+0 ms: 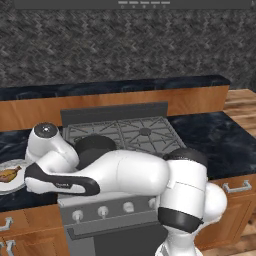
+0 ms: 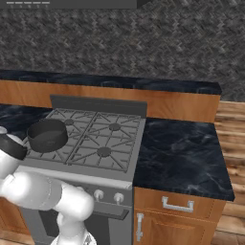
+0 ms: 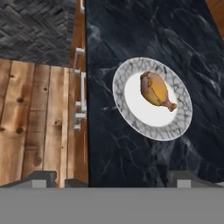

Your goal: Retrieve the frozen meat and place it in the pot on a burner. Then turn the burner on.

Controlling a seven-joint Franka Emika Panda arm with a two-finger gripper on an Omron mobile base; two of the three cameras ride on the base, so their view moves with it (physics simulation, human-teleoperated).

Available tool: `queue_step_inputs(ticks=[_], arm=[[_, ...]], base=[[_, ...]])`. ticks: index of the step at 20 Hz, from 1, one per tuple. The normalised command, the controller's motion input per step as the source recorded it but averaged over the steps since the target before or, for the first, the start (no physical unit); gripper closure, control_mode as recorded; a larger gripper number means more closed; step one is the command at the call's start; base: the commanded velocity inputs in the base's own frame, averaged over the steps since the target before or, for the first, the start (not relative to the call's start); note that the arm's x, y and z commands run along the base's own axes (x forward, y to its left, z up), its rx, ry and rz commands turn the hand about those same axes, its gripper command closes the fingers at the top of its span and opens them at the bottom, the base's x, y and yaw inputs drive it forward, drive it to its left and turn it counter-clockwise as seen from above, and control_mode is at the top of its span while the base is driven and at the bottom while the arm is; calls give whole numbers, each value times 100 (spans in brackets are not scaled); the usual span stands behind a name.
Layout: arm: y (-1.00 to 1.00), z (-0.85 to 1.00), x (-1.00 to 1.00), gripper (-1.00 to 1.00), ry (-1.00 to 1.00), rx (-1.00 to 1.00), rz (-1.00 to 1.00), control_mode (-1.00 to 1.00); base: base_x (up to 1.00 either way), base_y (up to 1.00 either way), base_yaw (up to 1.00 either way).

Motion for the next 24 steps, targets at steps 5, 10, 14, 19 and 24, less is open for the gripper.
queue_step_inputs(ticks=[5, 10, 14, 19, 24], arm=[[30, -11, 24, -100, 0, 0, 0, -100], [39, -17, 20, -100, 0, -1, 0, -100], [38, -14, 17, -100, 0, -1, 0, -100], [34, -2, 22, -100, 0, 0, -1, -100], [27, -5, 28, -100, 1, 0, 0, -100]], base=[[0, 0, 0], [0, 0, 0], [0, 0, 0], [0, 0, 0], [0, 0, 0]])
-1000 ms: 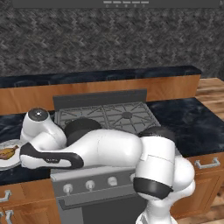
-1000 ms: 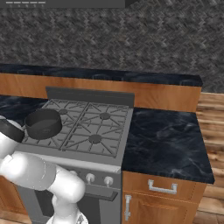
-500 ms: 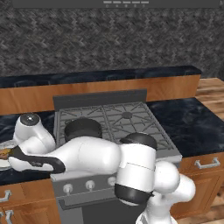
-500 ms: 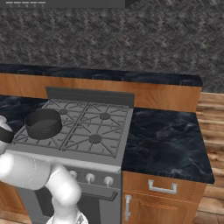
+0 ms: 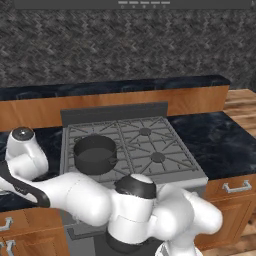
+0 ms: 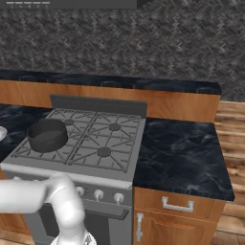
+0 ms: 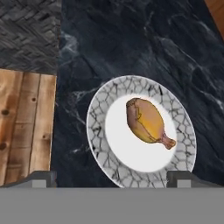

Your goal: Retrieve the frozen meat and place it in the pot on a burner. Then turn the burner on.

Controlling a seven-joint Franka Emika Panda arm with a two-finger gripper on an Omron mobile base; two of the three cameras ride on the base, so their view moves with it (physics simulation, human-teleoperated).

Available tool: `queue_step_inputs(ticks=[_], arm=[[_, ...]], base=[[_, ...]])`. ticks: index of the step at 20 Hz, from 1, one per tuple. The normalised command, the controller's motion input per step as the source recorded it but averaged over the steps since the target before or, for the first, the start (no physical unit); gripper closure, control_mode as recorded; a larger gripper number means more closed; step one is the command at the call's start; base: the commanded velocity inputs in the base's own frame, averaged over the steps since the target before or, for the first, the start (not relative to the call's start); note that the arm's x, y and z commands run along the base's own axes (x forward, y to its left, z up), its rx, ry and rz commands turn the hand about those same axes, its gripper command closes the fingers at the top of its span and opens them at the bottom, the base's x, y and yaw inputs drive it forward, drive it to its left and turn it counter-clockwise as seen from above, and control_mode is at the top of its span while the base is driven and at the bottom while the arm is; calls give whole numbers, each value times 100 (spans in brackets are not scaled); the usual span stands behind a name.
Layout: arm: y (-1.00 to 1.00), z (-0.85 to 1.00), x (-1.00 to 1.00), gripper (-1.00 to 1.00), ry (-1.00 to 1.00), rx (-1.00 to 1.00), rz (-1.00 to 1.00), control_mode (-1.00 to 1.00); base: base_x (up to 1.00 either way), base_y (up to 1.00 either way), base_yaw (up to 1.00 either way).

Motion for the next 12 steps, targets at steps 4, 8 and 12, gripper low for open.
queue_step_inputs(ticks=[4, 8, 12], arm=[[1, -19, 28, -100, 19, 0, 0, -100], [0, -18, 17, -100, 23, 0, 0, -100], [14, -19, 13, -100, 12, 0, 3, -100]], base=[[0, 0, 0], [0, 0, 0], [0, 0, 0]])
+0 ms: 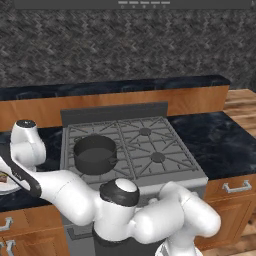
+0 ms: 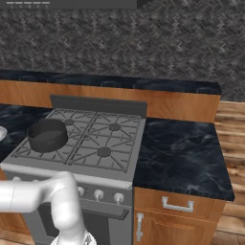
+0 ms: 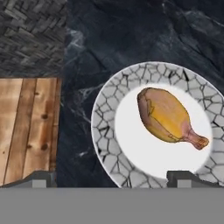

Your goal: Retrieve the frozen meat and place it in the pot on a burner. Then turn the burner on.

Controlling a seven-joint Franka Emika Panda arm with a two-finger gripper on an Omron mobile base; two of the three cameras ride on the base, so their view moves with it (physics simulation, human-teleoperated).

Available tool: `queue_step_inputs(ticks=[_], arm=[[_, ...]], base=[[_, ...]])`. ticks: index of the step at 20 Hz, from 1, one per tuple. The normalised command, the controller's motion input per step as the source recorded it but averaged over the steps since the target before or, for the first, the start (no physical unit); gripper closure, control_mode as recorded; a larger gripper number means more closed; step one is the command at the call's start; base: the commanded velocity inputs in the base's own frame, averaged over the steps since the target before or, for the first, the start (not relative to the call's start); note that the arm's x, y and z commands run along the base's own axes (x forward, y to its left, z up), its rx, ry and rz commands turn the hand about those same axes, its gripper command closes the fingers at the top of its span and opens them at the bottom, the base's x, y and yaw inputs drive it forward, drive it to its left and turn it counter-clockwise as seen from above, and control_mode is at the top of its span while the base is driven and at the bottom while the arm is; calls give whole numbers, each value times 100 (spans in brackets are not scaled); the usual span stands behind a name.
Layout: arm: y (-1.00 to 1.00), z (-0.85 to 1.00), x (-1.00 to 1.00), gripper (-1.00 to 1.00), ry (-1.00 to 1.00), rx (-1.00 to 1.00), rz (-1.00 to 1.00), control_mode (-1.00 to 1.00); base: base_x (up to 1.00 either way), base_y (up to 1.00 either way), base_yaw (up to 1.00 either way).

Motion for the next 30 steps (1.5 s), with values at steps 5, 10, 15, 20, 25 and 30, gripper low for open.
queue_step_inputs(ticks=[5, 10, 15, 20, 25, 30], arm=[[33, -20, 17, -100, 1, -2, 8, -100], [31, -22, 23, -100, -4, -1, 12, -100], [8, -8, 32, -100, -9, 0, 12, -100], [8, -21, 27, -100, -6, 0, 11, -100], [21, -39, 15, -100, -1, 0, 11, -100], [23, -49, 6, -100, 0, 0, 11, -100]], base=[[0, 0, 0], [0, 0, 0], [0, 0, 0], [0, 0, 0], [0, 0, 0], [0, 0, 0]])
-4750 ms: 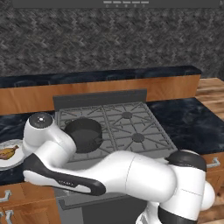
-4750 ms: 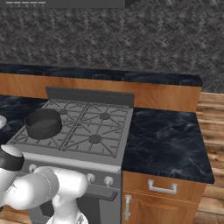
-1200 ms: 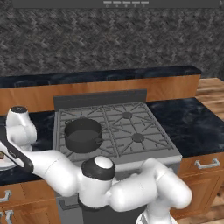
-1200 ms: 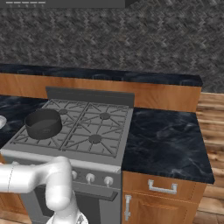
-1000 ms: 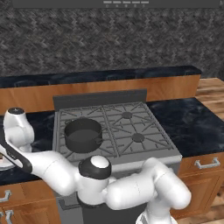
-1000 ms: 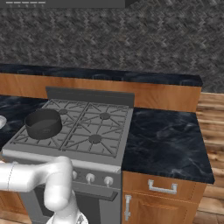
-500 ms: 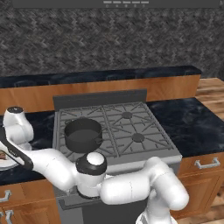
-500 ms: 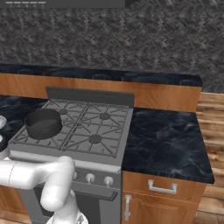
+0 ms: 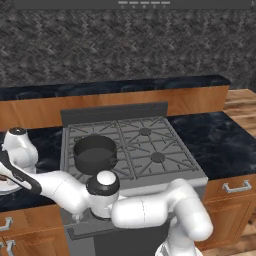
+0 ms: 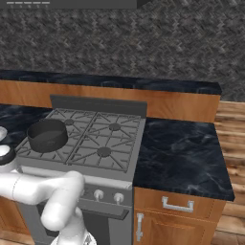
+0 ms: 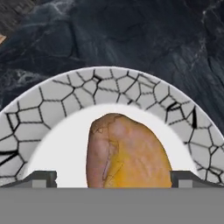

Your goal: Retrieve the frozen meat and place it in the pot on a burner. Then turn the burner on.

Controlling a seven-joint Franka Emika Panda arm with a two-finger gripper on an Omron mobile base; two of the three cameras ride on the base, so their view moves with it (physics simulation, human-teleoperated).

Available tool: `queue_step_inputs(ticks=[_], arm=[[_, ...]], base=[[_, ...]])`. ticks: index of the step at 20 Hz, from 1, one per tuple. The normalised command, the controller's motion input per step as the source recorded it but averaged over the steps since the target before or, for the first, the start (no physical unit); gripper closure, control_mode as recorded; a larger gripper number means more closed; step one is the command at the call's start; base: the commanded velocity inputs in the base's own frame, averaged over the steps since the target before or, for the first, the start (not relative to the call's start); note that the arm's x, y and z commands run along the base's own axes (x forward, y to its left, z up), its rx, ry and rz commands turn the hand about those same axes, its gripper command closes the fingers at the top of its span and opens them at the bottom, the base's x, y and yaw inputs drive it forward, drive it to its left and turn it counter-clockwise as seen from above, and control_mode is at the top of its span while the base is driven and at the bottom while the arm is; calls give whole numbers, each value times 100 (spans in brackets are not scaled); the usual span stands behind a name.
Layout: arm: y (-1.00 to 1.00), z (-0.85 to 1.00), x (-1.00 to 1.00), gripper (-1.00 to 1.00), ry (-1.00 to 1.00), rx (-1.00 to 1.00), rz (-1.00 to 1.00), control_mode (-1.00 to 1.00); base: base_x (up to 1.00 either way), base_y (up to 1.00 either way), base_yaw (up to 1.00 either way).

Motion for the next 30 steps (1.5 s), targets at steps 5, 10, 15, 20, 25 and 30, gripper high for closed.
queue_step_inputs(ticks=[5, 10, 15, 20, 25, 30], arm=[[31, -60, 9, 100, 0, 0, 11, -100], [-2, 0, -59, 100, -8, 0, -5, -100], [-2, 53, -28, 100, -17, 0, -28, -100], [-26, 39, -13, 100, -13, -1, -44, -100], [-63, 40, 0, 100, -2, 3, -53, -100], [-69, 53, 0, 100, 0, 9, -44, -100]], base=[[0, 0, 0], [0, 0, 0], [0, 0, 0], [0, 0, 0], [0, 0, 0], [0, 0, 0]])
